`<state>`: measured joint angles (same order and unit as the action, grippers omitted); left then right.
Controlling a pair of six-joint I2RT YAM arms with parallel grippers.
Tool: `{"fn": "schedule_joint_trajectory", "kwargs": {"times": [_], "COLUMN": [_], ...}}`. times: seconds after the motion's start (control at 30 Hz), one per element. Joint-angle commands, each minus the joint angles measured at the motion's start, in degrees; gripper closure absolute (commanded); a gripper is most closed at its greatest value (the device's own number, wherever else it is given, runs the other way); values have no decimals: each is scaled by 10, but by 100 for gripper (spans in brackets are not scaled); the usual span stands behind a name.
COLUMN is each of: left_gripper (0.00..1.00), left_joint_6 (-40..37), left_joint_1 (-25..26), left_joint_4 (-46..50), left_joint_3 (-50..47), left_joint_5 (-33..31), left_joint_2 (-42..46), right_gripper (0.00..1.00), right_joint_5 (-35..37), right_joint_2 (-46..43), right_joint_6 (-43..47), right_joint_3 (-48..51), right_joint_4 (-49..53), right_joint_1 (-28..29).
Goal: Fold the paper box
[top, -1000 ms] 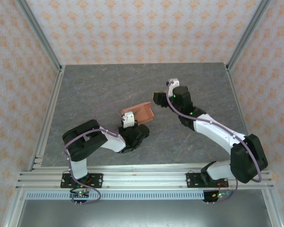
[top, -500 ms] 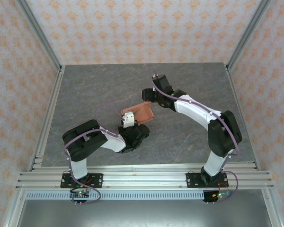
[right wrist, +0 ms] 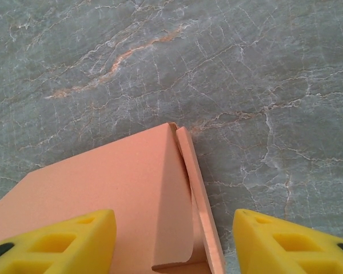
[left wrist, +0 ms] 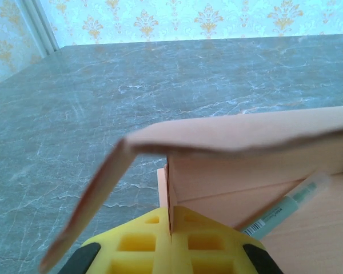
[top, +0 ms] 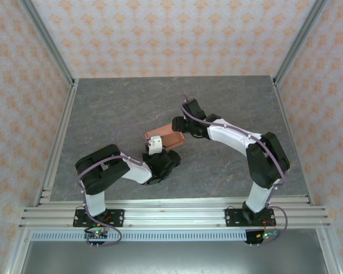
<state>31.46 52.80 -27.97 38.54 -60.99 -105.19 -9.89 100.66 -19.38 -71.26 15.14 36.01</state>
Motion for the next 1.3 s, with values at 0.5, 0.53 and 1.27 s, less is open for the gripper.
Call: {"fn": "schedule_joint_trajectory", "kwargs": {"times": [0.5,0.53,1.27], "left_gripper": [68,67,57], "left_joint_6": [47,50,42], "left_joint_1": [33,34,38], "left_joint_4": [114,121,421], "left_joint_3": [-19,-23,-83], "left_joint_5": [-46,-40,253], "left_joint_2": [79,87,354], "right_gripper": [47,47,47], "right_joint_5": [21,21,28], "right_joint_2": [14,16,31], "right_joint_6": [-20,-18,-14], "right_joint_3": [23,21,4], "right_joint_4": [-13,-12,-10], "right_joint_1": [10,9,11]}}
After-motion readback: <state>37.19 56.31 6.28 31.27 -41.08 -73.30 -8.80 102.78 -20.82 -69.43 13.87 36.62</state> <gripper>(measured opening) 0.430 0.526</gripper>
